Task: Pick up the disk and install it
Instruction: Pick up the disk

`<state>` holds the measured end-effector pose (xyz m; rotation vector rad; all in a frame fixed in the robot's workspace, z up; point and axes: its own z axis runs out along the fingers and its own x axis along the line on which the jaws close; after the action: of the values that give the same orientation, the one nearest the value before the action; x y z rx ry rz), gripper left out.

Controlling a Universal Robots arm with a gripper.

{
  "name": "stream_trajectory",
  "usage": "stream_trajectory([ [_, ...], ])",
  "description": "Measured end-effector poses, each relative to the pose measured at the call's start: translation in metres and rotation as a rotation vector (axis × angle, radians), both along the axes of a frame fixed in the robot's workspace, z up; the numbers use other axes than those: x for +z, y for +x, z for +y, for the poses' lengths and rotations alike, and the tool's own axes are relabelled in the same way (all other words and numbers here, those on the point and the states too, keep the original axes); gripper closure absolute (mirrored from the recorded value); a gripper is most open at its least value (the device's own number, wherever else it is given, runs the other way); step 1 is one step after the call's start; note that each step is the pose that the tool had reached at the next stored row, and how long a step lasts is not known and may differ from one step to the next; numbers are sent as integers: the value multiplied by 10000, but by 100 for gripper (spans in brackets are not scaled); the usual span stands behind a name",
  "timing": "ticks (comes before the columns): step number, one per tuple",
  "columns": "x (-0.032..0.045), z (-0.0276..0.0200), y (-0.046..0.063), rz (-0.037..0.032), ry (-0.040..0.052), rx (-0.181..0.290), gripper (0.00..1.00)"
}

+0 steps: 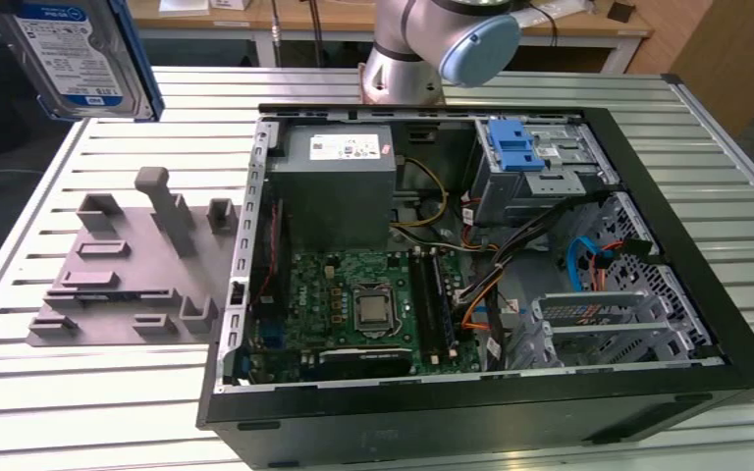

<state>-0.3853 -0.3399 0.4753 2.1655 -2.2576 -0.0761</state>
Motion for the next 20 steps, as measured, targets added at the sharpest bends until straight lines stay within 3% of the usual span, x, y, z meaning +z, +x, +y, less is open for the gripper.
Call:
stream_trajectory([
  [20, 0, -4, 157, 0, 0, 0, 63],
])
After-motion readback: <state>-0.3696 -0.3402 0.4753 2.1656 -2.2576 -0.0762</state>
